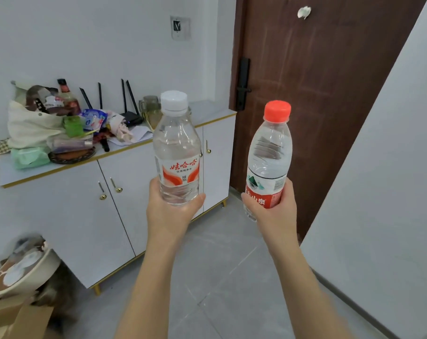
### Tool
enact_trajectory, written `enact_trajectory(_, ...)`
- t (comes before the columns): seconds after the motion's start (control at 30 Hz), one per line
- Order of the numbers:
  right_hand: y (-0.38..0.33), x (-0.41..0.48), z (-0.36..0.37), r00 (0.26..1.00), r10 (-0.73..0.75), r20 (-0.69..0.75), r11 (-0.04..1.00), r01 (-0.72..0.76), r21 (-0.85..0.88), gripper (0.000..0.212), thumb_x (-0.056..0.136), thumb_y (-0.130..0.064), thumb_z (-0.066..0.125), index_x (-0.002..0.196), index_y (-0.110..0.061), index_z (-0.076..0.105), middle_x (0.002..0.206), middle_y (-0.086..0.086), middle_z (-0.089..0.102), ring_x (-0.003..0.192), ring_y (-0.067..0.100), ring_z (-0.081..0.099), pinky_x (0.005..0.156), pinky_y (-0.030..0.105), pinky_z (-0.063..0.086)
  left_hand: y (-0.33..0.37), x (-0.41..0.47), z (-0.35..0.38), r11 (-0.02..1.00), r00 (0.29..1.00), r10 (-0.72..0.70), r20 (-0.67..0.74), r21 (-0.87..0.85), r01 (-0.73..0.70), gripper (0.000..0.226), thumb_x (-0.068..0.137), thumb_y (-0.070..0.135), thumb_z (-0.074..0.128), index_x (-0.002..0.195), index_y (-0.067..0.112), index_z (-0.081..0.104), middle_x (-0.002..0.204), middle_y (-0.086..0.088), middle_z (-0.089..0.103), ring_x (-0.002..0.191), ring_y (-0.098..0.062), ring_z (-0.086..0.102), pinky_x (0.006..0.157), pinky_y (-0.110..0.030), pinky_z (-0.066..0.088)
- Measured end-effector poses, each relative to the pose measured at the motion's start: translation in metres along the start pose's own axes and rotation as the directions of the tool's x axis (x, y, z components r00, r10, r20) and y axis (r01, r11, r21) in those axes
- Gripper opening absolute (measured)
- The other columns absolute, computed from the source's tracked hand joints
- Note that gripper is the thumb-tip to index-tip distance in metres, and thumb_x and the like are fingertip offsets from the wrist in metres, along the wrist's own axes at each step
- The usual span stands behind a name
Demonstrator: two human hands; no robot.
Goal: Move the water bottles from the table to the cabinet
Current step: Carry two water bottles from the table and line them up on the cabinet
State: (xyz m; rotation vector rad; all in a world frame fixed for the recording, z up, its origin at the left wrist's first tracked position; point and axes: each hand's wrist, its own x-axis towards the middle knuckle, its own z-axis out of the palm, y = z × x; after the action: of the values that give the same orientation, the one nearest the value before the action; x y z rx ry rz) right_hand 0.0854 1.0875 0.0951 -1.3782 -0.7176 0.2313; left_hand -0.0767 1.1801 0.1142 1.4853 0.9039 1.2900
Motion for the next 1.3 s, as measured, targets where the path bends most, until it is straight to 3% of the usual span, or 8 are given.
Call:
enact_trajectory(0.1,0.007,0.062,-0.001,1.0,-0.027,0.013,1.0,0.027,-0.016,0.069,0.072,-0.014,0.085,0.124,-0.039,0.046,0.104,-0.029,0.059,0.097,-0.016,0.057,0.063,0.003,0.047,-0.003,0.043,0.035,1.0,0.999,0.016,-0.04,0.006,-0.016,0.061,0.064,0.016,0.087,0.107,0.038,0.051,0.093,0.026,0.066,0.085,0.009,0.062,0.064,-0.004,0.046)
enact_trajectory(0.2,0.023,0.108,-0.001,0.999,-0.034,0.027,0.999,0.034,-0.003,0.068,0.072,-0.014,0.085,0.126,-0.034,0.049,0.107,-0.024,0.062,0.098,-0.01,0.061,0.066,0.006,0.05,-0.015,0.075,0.065,1.0,0.998,0.005,-0.06,0.005,-0.005,0.064,0.063,0.017,0.088,0.115,0.028,0.052,0.098,0.018,0.066,0.086,0.007,0.063,0.064,-0.006,0.048)
enact_trajectory(0.3,0.04,0.143,0.0,0.999,-0.024,0.033,0.999,0.025,-0.027,0.068,0.072,-0.014,0.086,0.125,-0.035,0.049,0.107,-0.023,0.062,0.099,-0.009,0.061,0.066,0.007,0.05,-0.027,0.102,0.089,1.0,0.998,-0.024,-0.054,0.018,0.025,0.065,0.063,0.021,0.088,0.113,0.035,0.05,0.102,0.018,0.064,0.087,0.009,0.062,0.063,-0.007,0.048)
enact_trajectory(0.43,0.066,0.195,0.005,1.0,-0.005,0.027,0.999,0.006,-0.047,0.065,0.072,-0.015,0.086,0.117,-0.044,0.047,0.1,-0.034,0.061,0.097,-0.015,0.059,0.063,0.004,0.047,-0.045,0.143,0.124,0.999,0.998,-0.046,-0.049,0.017,0.047,0.06,0.063,0.023,0.088,0.103,0.042,0.048,0.1,0.02,0.063,0.085,0.012,0.061,0.059,-0.003,0.046)
enact_trajectory(0.7,0.119,0.317,0.042,1.0,0.0,0.012,0.997,0.001,-0.079,0.068,0.072,-0.016,0.086,0.122,-0.039,0.045,0.095,-0.046,0.056,0.098,-0.018,0.056,0.062,0.002,0.046,-0.088,0.263,0.192,0.999,0.999,-0.048,-0.002,-0.002,0.048,0.067,0.064,0.023,0.088,0.118,0.032,0.05,0.105,0.016,0.064,0.092,-0.003,0.064,0.062,-0.007,0.048)
enact_trajectory(0.87,0.141,0.411,0.09,1.0,0.01,0.01,0.999,-0.009,-0.045,0.07,0.072,-0.011,0.085,0.127,-0.031,0.047,0.104,-0.024,0.06,0.092,-0.019,0.058,0.059,0.003,0.046,-0.104,0.363,0.23,0.999,0.999,-0.029,0.035,-0.039,0.03,0.067,0.064,0.015,0.087,0.121,0.025,0.054,0.106,0.01,0.067,0.089,0.0,0.066,0.062,-0.007,0.048)
enact_trajectory(1.03,0.164,0.483,0.129,1.0,0.003,0.012,0.999,-0.002,-0.037,0.069,0.072,-0.012,0.085,0.124,-0.034,0.045,0.104,-0.025,0.058,0.092,-0.021,0.056,0.058,0.001,0.045,-0.119,0.442,0.259,0.999,0.998,-0.008,0.06,-0.04,0.01,0.074,0.065,0.014,0.087,0.129,0.021,0.05,0.115,0.005,0.065,0.1,-0.01,0.065,0.067,-0.008,0.051)
enact_trajectory(1.3,0.207,0.56,0.174,0.997,0.063,0.054,0.998,-0.063,-0.009,0.068,0.072,-0.008,0.085,0.12,-0.036,0.045,0.103,-0.022,0.058,0.089,-0.02,0.058,0.052,0.004,0.046,-0.161,0.507,0.292,0.997,0.995,-0.076,0.067,0.027,0.074,0.067,0.065,0.016,0.087,0.122,0.024,0.051,0.109,0.007,0.065,0.096,-0.008,0.065,0.064,-0.01,0.052)
